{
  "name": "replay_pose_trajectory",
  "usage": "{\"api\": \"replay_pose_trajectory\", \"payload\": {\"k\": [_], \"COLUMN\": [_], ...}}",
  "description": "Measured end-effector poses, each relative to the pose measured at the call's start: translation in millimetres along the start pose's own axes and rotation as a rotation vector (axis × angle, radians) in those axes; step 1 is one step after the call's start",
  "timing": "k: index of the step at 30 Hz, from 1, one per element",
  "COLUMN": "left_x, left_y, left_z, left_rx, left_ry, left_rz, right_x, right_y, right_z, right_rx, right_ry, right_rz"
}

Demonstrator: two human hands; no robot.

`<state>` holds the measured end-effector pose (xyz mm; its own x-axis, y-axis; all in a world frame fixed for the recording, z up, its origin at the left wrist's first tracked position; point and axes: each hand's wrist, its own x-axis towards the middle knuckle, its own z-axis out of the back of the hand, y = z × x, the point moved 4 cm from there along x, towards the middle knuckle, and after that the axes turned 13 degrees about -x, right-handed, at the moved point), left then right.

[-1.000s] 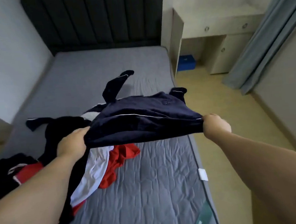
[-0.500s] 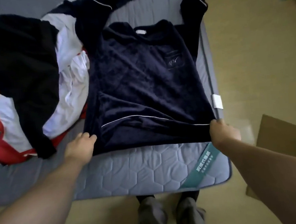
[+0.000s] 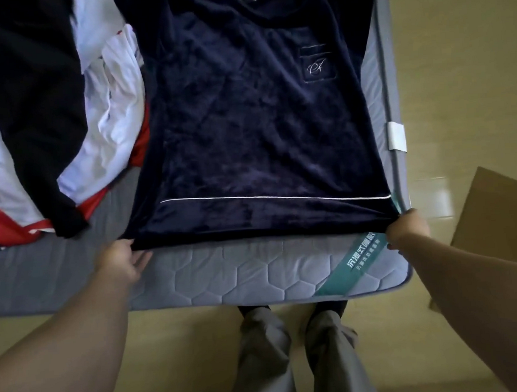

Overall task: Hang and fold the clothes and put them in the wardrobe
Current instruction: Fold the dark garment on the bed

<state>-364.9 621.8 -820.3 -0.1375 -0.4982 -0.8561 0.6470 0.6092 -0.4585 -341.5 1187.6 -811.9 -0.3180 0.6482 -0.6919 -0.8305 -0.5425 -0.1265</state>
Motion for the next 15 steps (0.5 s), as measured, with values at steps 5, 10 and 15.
{"api": "replay_pose_trajectory", "payload": {"k": [5, 10, 15], "left_x": [3, -14, -20], "left_y": [21, 13, 26], "left_z": [-1, -25, -56], "left_rx": [0.116, 1.223, 1.963], "left_ry": [-0.032, -0.119, 0.029], "left_rz": [-0.078, -0.945, -1.278], "right_x": [8, 6, 7], "right_y": [-5, 3, -7], "right_z": [-26, -40, -46], "right_rx": [0.043, -0.062, 0.645], "right_ry": [-0.049, -0.081, 0.001], "right_rz": [-0.026, 0.257, -0.117]}}
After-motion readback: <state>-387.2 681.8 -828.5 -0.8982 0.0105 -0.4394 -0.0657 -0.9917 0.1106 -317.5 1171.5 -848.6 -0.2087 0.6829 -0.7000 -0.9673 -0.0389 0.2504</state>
